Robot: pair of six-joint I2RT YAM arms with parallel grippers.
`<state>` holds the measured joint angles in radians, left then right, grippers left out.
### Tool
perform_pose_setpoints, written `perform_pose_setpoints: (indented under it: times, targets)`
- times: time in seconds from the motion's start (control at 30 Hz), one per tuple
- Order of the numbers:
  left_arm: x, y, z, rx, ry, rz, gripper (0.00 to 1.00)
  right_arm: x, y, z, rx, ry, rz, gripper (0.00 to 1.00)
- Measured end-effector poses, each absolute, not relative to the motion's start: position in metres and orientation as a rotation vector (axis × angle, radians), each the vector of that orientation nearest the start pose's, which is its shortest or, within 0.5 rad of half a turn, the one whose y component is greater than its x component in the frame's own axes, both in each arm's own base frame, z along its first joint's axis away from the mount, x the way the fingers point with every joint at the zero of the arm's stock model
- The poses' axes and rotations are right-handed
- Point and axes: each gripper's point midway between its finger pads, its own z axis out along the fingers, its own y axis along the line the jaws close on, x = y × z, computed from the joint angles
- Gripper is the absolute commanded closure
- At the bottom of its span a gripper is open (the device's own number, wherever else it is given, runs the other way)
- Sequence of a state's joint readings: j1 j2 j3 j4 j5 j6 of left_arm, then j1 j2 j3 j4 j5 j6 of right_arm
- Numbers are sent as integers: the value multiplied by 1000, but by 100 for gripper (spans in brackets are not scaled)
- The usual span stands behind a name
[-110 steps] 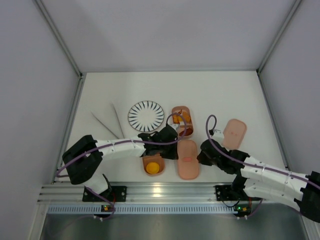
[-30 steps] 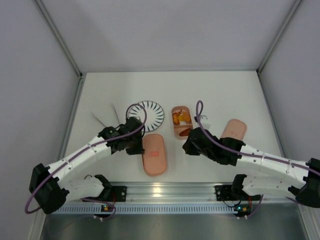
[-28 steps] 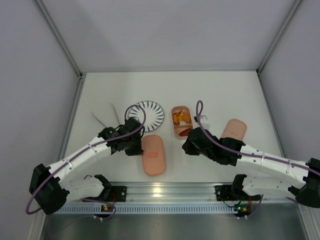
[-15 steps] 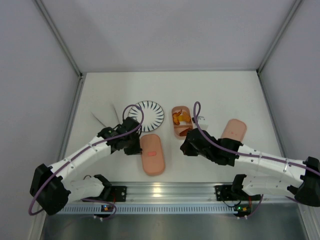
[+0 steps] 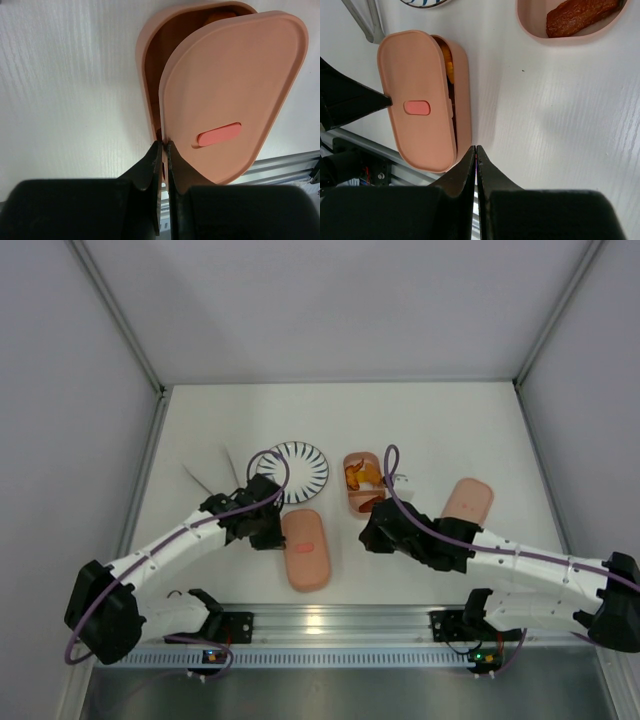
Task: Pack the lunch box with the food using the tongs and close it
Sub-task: Close the box lid on the packing box.
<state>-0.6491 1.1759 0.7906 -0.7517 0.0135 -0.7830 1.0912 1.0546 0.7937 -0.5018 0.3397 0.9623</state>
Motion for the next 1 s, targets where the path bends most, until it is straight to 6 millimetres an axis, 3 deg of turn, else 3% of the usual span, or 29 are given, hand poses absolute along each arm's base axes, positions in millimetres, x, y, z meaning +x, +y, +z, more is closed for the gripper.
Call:
perform_pose_setpoints:
  times: [0.5,0.77,1.0]
  targets:
    - [182,-176,74,-184,2803,-413,96,163,258,139,17,2385,641,100]
    - [183,-175,74,-168,2800,-410,81,163,258,139,19,2385,643,100]
    - [182,-174,74,-170,2793,-412,79,162,259,135,13,2389,644,100]
